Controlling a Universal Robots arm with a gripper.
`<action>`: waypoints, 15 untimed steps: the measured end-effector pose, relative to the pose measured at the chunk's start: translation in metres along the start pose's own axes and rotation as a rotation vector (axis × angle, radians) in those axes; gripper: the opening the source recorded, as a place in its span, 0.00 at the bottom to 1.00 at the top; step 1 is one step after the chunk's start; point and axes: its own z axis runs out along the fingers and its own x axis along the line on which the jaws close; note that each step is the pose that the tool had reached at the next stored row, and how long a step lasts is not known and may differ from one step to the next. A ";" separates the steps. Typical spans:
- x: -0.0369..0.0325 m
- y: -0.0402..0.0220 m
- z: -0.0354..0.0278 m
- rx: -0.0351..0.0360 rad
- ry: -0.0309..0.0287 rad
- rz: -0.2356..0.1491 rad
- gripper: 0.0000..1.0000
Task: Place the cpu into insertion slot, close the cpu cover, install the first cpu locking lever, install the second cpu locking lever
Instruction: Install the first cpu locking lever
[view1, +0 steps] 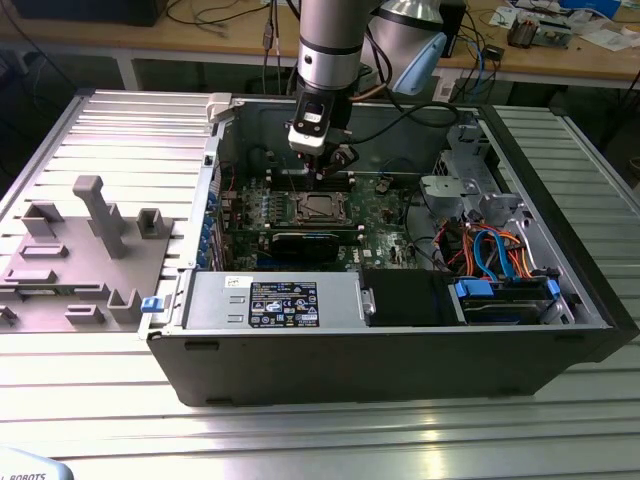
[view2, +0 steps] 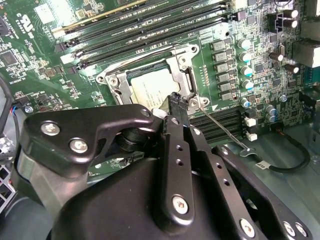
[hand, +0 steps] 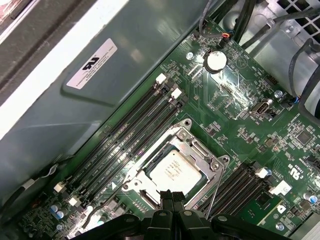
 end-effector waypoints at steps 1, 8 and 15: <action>0.0000 0.0000 0.0000 0.0000 -0.0001 -0.001 0.11; 0.0000 0.0000 0.0000 0.0000 -0.0002 -0.009 0.11; 0.0000 0.0000 0.0000 0.0001 -0.0005 -0.019 0.11</action>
